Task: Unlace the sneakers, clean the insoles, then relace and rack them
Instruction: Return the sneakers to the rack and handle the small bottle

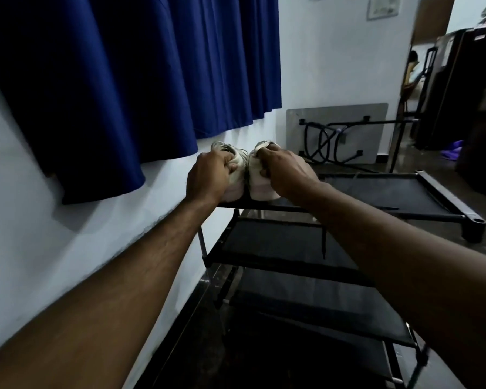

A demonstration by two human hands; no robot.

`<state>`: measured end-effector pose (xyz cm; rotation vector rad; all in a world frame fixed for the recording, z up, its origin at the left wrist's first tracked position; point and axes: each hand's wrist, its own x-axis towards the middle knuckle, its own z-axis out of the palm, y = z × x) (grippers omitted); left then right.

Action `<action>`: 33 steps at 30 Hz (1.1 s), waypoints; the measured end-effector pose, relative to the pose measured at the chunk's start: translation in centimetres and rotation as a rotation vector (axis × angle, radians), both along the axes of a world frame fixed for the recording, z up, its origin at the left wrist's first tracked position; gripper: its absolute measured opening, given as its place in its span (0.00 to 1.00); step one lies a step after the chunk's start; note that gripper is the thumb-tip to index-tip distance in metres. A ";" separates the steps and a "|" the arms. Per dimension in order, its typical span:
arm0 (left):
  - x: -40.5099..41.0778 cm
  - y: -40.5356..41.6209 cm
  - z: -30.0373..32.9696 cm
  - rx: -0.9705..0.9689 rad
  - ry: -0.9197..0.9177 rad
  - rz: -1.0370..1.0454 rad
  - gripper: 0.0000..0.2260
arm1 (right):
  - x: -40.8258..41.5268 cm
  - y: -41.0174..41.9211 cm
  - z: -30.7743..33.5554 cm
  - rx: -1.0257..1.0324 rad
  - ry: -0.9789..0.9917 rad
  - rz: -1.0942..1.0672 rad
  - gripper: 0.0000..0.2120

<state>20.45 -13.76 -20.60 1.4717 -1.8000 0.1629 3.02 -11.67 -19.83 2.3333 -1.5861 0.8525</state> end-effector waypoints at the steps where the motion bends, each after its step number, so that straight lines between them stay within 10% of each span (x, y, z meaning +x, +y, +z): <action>1: -0.1 -0.8 -0.5 0.012 -0.013 0.011 0.06 | -0.1 -0.7 -0.7 -0.001 0.031 0.004 0.18; 21: -1.9 -6.1 -3.1 -0.183 0.047 -0.127 0.11 | -0.1 -4.6 -2.5 -0.135 0.050 -0.048 0.13; 33: -2.2 -8.4 -3.0 0.023 -0.034 -0.088 0.07 | -0.2 -6.4 -3.8 -0.003 0.041 -0.032 0.20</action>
